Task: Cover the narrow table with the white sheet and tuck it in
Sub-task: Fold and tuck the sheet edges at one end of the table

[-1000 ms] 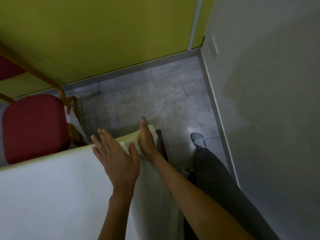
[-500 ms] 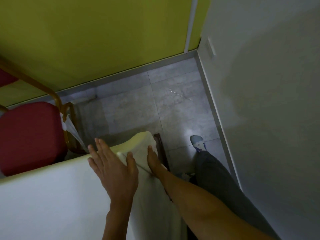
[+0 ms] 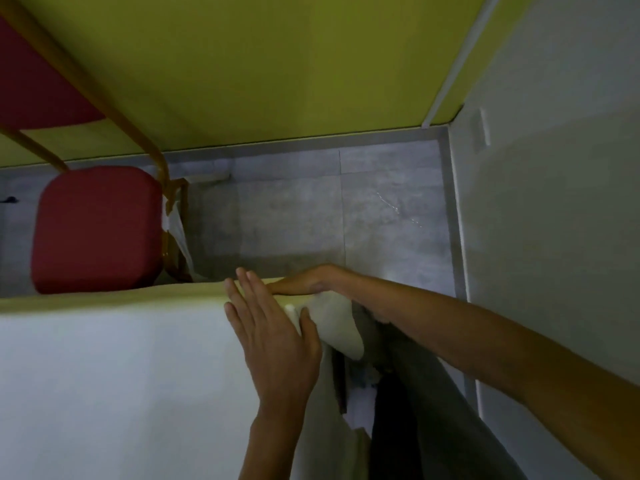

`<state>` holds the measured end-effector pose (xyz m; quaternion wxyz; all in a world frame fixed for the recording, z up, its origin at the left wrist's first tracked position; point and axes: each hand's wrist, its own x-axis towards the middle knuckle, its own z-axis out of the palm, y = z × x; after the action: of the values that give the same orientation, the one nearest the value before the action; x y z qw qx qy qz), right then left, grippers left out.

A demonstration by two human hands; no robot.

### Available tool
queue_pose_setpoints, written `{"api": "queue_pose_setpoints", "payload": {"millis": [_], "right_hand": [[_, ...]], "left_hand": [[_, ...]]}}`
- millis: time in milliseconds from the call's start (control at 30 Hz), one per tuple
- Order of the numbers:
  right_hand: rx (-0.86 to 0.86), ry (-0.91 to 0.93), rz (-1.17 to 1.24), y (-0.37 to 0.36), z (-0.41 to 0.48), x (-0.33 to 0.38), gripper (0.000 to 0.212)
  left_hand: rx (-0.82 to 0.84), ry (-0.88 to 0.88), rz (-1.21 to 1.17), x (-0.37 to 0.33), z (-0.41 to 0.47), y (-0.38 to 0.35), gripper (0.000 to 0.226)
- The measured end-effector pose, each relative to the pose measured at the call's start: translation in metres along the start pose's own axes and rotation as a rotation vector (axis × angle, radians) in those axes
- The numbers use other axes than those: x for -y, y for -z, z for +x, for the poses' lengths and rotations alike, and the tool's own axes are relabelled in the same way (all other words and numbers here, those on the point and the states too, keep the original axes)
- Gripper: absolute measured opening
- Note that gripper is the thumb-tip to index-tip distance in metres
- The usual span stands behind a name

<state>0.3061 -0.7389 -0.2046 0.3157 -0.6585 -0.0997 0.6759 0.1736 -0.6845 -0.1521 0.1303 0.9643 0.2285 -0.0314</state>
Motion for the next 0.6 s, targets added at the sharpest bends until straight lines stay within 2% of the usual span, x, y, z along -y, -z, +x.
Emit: {"api": "queue_pose_setpoints", "payload": {"millis": [133,167,267,367,433,600], "right_hand": [[0.158,0.004,-0.064,0.004,0.08,-0.03,0.094],[0.164,-0.014,-0.087,0.006,0.093,-0.035,0.094],[0.015,-0.081,-0.17,0.007,0.108,-0.038,0.077],[-0.131,-0.032,-0.154,0.003,0.087,-0.019,0.068],[-0.162,-0.004,-0.047,0.0,0.057,0.003,0.068],[-0.164,0.042,0.004,-0.018,-0.002,0.032,0.088]], "left_hand": [[0.028,0.017,0.001,-0.001,-0.001,0.001,0.088],[0.032,0.012,0.008,-0.001,-0.001,0.001,0.089],[0.048,-0.004,0.009,0.001,0.001,-0.001,0.089],[0.062,0.05,-0.039,-0.001,0.001,0.004,0.085],[0.076,0.132,-0.046,-0.008,0.004,0.014,0.085],[0.076,0.394,-0.168,-0.006,-0.008,0.033,0.087]]}}
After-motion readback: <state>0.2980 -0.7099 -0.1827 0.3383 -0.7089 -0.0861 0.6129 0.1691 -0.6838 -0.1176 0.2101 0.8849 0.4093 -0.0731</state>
